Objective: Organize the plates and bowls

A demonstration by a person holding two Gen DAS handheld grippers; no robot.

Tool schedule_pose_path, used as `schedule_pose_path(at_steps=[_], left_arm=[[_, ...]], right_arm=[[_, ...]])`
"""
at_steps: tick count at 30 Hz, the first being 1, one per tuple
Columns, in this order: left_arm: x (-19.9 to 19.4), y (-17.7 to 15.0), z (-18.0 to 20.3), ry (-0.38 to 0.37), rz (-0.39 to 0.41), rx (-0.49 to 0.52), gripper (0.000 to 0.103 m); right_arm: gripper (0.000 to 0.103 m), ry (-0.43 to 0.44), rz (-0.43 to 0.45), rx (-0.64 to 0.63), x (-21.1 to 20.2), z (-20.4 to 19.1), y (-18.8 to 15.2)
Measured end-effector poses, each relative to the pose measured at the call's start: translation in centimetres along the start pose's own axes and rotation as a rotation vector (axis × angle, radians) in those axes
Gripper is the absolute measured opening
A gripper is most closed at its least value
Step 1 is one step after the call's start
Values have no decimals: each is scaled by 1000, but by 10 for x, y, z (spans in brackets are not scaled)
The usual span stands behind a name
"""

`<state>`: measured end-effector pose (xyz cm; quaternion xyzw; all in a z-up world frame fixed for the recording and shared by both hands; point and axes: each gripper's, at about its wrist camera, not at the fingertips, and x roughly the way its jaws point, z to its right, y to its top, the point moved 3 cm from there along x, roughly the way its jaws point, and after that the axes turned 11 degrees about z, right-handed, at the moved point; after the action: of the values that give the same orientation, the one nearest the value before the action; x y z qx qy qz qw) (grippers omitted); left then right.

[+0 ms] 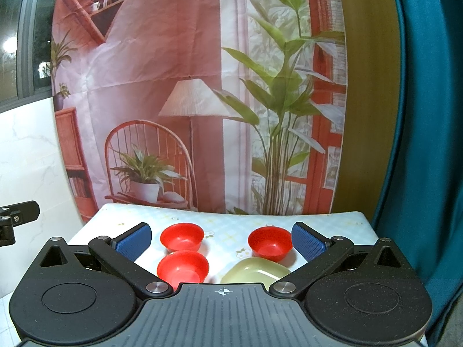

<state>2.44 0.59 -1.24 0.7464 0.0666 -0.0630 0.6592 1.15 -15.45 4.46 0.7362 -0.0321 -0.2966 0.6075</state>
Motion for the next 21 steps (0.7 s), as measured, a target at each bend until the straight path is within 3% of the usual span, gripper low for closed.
schedule_pose_path(at_steps=[8,15,21], left_arm=[[-2,-3,3,6,27,10,103],[3,-21,12,-59,50,-1,103],[26,-52,25,-66,13,19,103]], right_arm=[[103,10,15,13,-3,-4,-3],[103,14,125,-25,-2,2,-17],[103,23,86,0,22,8,-46]])
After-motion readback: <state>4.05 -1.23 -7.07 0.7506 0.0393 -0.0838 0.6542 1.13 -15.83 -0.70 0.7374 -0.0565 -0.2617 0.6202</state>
